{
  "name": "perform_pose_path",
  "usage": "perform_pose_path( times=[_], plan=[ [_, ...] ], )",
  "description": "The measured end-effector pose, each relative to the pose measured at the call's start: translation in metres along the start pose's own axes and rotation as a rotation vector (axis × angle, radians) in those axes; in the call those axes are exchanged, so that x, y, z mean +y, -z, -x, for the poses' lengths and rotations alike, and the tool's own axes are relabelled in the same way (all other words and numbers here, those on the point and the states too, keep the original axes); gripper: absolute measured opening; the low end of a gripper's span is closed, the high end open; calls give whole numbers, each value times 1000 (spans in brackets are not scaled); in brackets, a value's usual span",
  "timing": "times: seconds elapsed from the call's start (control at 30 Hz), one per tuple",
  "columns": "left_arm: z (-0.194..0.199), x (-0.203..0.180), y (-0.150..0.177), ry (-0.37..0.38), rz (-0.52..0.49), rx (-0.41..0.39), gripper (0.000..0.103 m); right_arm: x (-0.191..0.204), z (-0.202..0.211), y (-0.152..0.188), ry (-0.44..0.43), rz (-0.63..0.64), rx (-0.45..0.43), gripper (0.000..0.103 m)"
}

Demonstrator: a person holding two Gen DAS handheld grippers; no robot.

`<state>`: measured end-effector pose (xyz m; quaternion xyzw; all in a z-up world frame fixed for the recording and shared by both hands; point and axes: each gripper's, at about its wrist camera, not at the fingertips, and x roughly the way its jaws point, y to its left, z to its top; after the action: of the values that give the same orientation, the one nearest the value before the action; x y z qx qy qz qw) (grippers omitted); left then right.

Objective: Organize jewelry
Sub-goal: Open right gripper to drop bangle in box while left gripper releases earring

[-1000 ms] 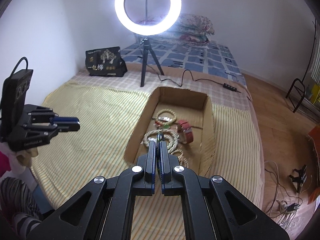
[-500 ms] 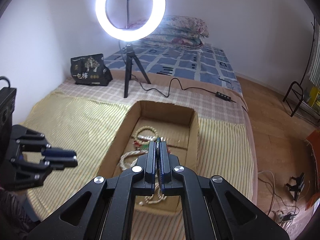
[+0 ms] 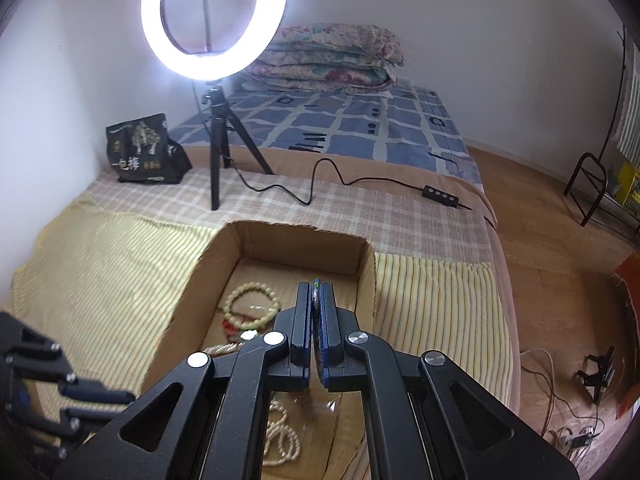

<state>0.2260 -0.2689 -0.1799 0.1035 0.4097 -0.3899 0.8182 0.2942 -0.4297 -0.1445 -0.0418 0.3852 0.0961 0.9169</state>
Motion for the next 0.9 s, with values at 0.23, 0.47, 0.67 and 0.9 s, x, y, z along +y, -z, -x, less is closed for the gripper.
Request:
perform_pose_path(
  times=[0.23, 0.47, 0.67, 0.9],
  plan=[
    [-7, -1, 0, 3, 2, 10, 7, -4, -23, -6, 11, -4, 23, 2],
    [-6, -3, -1, 1, -6, 3, 7, -4, -30, -7, 2, -21, 33, 2],
    [-4, -8, -1, -3, -19, -2, 7, -3, -29, -9, -6, -24, 29, 2],
    [-3, -12, -1, -23, -37, -10, 7, 0, -26, -11, 8, -20, 21, 22]
  ],
)
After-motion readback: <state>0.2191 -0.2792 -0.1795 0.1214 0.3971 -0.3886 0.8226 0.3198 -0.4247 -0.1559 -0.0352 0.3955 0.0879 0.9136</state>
